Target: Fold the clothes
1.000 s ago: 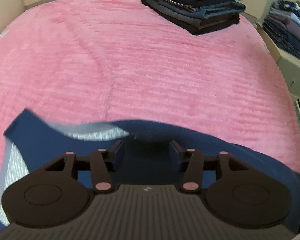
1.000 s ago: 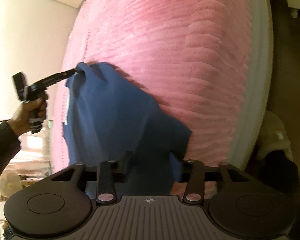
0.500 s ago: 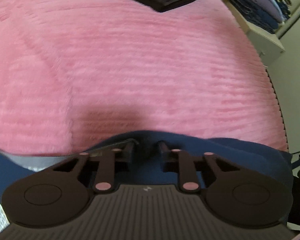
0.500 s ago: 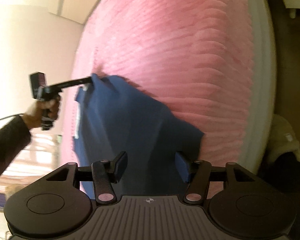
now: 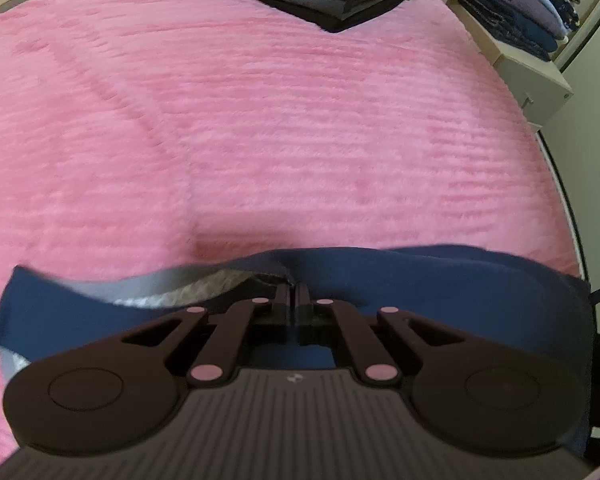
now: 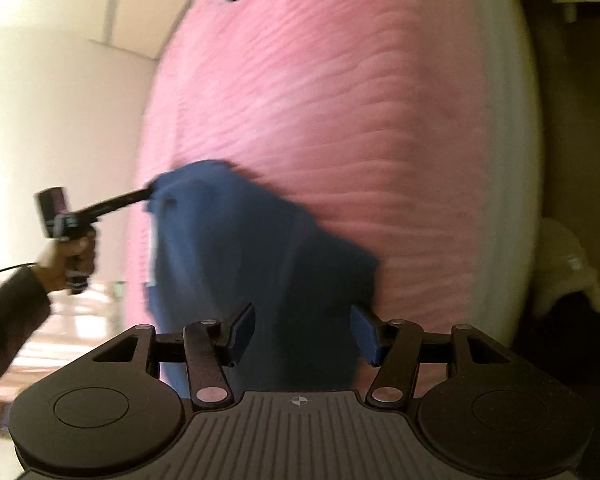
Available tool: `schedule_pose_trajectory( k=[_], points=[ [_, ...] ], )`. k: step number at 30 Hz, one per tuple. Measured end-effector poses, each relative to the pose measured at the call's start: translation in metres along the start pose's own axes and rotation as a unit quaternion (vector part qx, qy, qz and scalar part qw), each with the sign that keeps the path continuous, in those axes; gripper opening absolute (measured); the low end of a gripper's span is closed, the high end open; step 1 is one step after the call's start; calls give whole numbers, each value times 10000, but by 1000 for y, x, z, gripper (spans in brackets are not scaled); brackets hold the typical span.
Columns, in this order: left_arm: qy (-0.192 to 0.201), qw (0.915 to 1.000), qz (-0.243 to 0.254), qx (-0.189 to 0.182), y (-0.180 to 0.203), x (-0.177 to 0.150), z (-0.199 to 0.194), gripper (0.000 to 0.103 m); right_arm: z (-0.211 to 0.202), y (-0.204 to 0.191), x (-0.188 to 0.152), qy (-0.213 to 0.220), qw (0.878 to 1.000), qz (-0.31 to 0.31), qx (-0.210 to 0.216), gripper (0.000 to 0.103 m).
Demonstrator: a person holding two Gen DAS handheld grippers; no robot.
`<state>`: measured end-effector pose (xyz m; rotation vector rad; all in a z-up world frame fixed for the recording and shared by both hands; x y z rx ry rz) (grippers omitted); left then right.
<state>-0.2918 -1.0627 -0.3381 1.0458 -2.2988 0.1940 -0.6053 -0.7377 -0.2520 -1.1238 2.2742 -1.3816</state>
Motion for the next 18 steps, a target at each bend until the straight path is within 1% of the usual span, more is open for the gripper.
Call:
schedule_pose_trajectory(
  k=[1, 7, 8, 11, 12, 16, 18],
  points=[
    [-9, 10000, -7, 10, -1, -1, -3, 0, 3, -6, -1, -13, 9998, 40, 192, 56],
    [-106, 9999, 65, 57, -2, -12, -16, 0, 1, -2, -4, 85, 9984, -456, -308, 56],
    [-119, 9999, 76, 68, -2, -13, -18, 0, -1, 10, -1, 144, 9980, -317, -532, 57],
    [-150, 9998, 74, 103, -4, -17, -20, 0, 5, 28, 0, 35, 9977, -64, -674, 57],
    [-156, 9998, 78, 104, -4, -18, -19, 0, 9, 22, 1, -42, 9989, -6, -461, 57],
    [-131, 9998, 64, 125, -3, -19, -18, 0, 10, -4, 0, -233, 9996, -124, -70, 56],
    [-123, 9998, 66, 131, -3, -20, -18, 0, 9, -14, 2, -262, 9994, -189, 82, 56]
  ],
)
Point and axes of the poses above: each gripper's, at about its wrist camera, not at the fingertips, and z roughly the way its jaws point, y to its right, x to its top, the point moved 10 cm from there along z, roughly the way its jaws point, and after that the axes turned 14 degrees about y, right-handed, at the moved point
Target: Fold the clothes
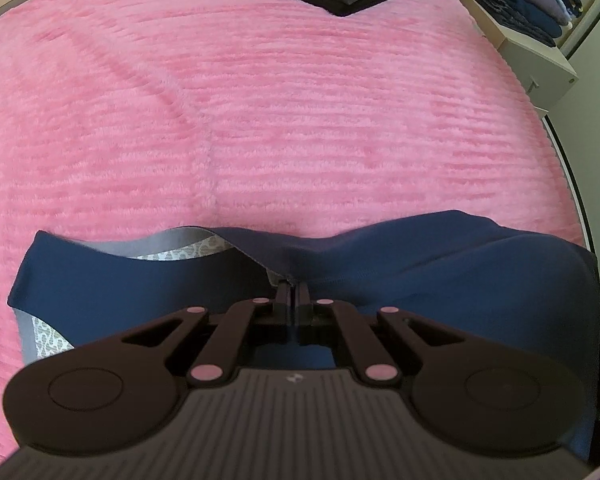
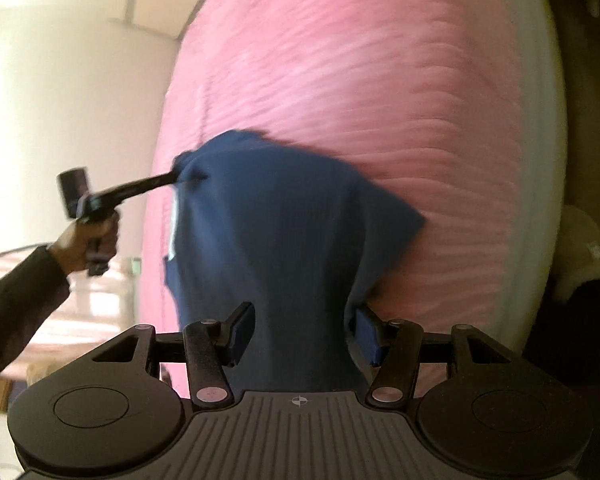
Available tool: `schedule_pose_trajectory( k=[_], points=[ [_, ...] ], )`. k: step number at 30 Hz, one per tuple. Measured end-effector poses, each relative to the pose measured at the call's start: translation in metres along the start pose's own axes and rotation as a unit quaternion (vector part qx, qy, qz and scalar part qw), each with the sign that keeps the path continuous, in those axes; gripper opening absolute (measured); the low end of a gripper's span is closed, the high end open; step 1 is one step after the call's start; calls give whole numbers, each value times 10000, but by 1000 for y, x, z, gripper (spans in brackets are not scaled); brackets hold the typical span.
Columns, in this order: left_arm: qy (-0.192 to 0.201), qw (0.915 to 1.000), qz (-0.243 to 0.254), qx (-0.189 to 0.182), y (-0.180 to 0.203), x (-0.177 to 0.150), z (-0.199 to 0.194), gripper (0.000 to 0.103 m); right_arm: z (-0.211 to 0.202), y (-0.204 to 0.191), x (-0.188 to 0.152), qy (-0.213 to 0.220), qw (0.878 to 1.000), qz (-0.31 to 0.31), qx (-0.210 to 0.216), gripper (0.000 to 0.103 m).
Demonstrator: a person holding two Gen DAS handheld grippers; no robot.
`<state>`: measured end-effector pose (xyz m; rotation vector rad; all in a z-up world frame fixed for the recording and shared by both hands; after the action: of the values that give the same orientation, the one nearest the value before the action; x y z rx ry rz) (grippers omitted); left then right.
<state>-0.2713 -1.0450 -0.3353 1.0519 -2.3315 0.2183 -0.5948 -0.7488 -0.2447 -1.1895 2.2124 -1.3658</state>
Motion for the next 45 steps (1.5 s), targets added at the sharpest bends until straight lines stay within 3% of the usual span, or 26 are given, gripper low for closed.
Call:
schedule_pose_trajectory(
  k=[4, 8, 15, 21, 27, 29, 31, 32, 36, 38, 40, 42, 45],
  points=[
    [-3, 10000, 1, -2, 0, -2, 0, 0, 5, -4, 18, 173, 9996, 102, 193, 57],
    [-14, 10000, 3, -1, 0, -5, 1, 0, 12, 10, 34, 488, 9981, 331, -153, 57],
    [-58, 10000, 37, -32, -2, -8, 3, 0, -4, 28, 43, 693, 9931, 903, -290, 57],
    [-43, 10000, 7, -22, -3, -7, 5, 0, -3, 1, 45, 530, 9916, 1032, 571, 56],
    [2, 10000, -45, 4, -3, -5, 5, 0, 12, 31, 71, 1016, 9817, 1592, 257, 56],
    [17, 10000, -63, 12, -4, -4, 5, 0, 19, 35, 79, 1091, 9756, 1873, 360, 56],
    [32, 10000, -80, 21, -4, -4, 5, 0, 15, 31, 88, 1203, 9689, 2113, 468, 13],
    [40, 9999, -89, 25, -4, -3, 5, 0, 9, 27, 93, 1227, 9696, 2068, 453, 3],
    [214, 9996, -174, 63, -5, 6, -1, 0, -5, -30, 121, 1255, 9804, 1219, 908, 1],
    [418, 9987, -258, 98, -6, 16, -10, 0, -30, -79, 140, 1296, 9765, 559, 1631, 0],
    [715, 9967, -358, 145, -8, 31, -24, 0, -42, -122, 129, 796, 9715, -241, 2219, 0],
    [943, 9944, -420, 208, -11, 43, -35, 0, -33, -125, 102, 52, 9743, -830, 2094, 0],
    [770, 9959, -337, 327, -12, 37, -28, 0, -7, -90, 87, -187, 9840, -937, 1503, 0]
  ],
)
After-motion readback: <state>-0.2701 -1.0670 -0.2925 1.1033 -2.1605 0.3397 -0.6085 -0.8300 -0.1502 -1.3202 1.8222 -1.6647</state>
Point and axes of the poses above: each gripper's, at about its wrist camera, not at the fingertips, and z roughly the way its jaws point, y to its right, x to its top, the point moved 10 cm from there along z, roughly the way its jaws point, and after that the axes turned 14 degrees about y, right-handed, at the moved point
